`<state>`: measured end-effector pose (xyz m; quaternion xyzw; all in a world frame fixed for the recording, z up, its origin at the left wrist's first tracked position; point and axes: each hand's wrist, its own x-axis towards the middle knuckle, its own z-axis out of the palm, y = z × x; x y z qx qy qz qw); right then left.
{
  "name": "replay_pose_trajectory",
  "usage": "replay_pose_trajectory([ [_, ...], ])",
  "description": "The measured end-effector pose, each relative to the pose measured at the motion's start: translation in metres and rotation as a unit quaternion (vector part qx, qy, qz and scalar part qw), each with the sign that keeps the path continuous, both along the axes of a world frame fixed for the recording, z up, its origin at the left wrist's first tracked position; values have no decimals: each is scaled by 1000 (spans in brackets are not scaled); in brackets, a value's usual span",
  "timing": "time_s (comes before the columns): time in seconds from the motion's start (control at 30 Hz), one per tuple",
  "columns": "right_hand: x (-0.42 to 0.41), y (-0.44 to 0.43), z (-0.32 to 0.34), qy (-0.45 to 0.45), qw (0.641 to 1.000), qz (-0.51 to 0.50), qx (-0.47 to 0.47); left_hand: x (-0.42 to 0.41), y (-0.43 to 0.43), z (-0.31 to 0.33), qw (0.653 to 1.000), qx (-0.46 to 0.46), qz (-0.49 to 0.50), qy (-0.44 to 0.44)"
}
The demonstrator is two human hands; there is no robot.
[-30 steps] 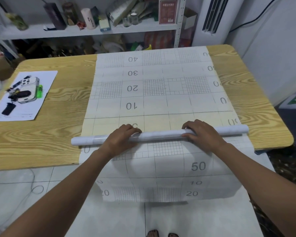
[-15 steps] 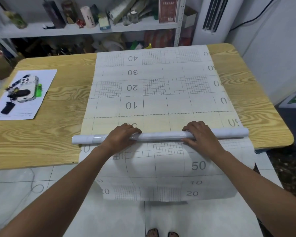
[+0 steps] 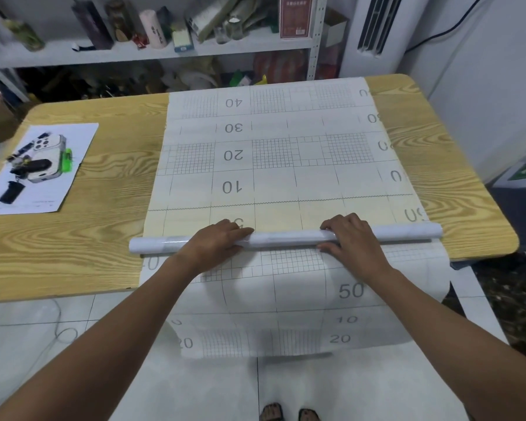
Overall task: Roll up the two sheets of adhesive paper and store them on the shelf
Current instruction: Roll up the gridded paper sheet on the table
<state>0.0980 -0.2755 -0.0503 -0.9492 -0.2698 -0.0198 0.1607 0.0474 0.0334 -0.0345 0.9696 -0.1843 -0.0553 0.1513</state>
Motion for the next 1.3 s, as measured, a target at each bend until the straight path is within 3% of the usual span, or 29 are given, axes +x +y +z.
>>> replay_pose_trajectory([
  [0.17,8,-2,4,46,999,12,13,2,-2,-5,997,-17,53,58],
  [0.37,12,-3,3,44,999,19,10,-6,-4,-7,993,77,-13,-94],
  [0.47,15,-3,4,35,999,28,-4,-7,-9,-6,989,92,-14,-117],
  [0.97,5,-3,0,13,999,12,-39,7,-5,-3,999,-27,23,11],
  [1.3,2,-7,-7,-41,998,23,-43,9,-5,-7,999,-11,24,30],
])
